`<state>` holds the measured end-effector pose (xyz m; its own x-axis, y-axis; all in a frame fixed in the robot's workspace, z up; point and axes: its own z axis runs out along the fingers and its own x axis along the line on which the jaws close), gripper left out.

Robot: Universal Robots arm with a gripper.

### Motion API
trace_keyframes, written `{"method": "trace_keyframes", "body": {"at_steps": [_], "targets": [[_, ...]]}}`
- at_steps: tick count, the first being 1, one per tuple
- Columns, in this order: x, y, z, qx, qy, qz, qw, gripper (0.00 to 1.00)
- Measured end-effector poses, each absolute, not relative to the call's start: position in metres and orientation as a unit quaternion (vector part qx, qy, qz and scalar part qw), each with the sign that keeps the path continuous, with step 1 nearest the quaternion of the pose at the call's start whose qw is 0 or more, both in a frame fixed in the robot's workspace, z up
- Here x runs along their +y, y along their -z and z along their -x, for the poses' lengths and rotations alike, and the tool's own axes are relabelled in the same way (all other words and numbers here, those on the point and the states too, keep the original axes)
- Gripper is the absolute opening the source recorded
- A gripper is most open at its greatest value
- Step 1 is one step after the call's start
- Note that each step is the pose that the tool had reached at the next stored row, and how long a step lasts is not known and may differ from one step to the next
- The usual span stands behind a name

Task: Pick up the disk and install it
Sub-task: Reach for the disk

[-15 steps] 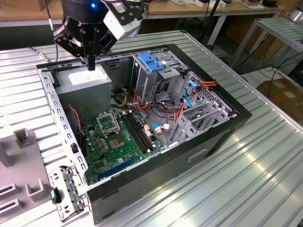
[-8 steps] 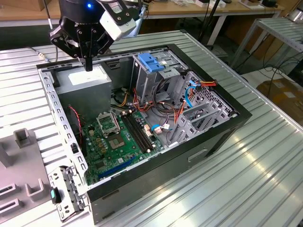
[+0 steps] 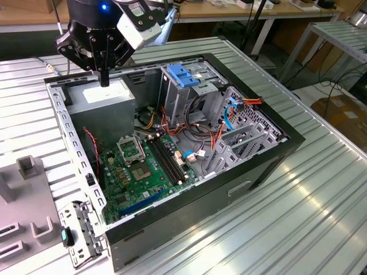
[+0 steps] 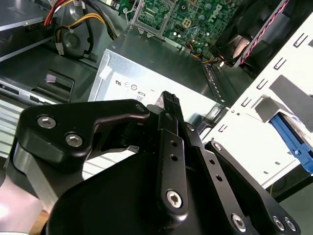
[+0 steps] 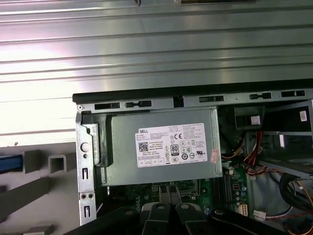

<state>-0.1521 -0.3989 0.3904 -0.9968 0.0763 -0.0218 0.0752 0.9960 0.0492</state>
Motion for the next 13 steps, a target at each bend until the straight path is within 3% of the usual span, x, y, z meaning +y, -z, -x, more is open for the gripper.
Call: {"method": "trace_keyframes", "body": {"at_steps": [13], "targets": [[-0.399, -0.3899, 0.1602, 0.999, -0.024, -0.038, 0.012, 0.11]]}}
